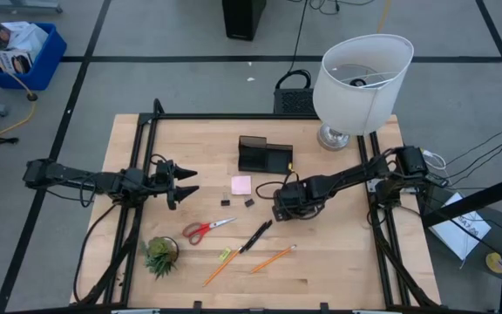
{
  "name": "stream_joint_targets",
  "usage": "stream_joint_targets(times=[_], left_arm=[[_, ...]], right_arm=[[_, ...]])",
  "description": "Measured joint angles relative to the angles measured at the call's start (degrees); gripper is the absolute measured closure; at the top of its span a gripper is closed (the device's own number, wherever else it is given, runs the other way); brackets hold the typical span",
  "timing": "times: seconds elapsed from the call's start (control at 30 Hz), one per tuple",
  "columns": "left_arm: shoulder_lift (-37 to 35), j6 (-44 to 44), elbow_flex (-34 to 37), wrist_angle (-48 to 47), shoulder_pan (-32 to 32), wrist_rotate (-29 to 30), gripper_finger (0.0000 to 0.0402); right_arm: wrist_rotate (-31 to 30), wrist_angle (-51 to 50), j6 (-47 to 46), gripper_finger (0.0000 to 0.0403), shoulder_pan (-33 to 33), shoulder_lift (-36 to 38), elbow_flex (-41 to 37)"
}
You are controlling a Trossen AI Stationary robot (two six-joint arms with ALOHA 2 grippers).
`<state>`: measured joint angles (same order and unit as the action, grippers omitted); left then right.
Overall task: Pick and place office supplies into organizer
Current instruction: Put the right black paper clip into the desk organizer
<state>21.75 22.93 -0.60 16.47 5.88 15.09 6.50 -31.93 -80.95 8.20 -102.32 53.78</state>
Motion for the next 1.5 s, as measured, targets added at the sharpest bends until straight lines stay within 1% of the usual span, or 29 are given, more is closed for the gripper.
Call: stream_joint_targets(times=[0.33,0.53,0.93,1.03,1.2,1.3,1.4,1.5], left_arm=[[0.01,-0.04,0.00,0.02,0.00,0.00,0.0078],[0.00,-0.13,0.00,0.04,0.00,0.02,0.0078],[0.01,-0.06,0.00,0.04,0.00,0.02,0.0078],[0.01,0.03,0.00,0.04,-0.01,0.02,0.0078],[-0.01,0.03,0.00,0.04,0.00,0.02,0.0078],[0.01,-0.11,0.00,0.04,0.01,0.02,0.0078],[0.01,-0.08,0.00,0.03,0.01,0.02,0.0078],[0.01,-0.07,0.00,0.02,0.01,0.02,0.0078]], right_arm=[[-0.77,-0.31,-0.75,0.0152,0.43,-0.15,0.04],[-0.32,-0.36,-0.17,0.0152,0.44,-1.80,0.21],[-0.79,-0.17,0.29,0.0153,0.77,-1.80,0.21],[-0.79,-0.91,0.19,0.0170,0.99,-1.80,0.21],[-1.43,-2.54,-0.39,0.0221,1.68,-1.80,0.24],[-1.73,-2.20,-0.15,0.0245,1.94,-1.80,0.24],[-1.35,-2.47,-0.03,0.0259,2.07,-1.80,0.24],[-1.37,-3.00,0.84,0.0262,2.10,-1.80,0.24]])
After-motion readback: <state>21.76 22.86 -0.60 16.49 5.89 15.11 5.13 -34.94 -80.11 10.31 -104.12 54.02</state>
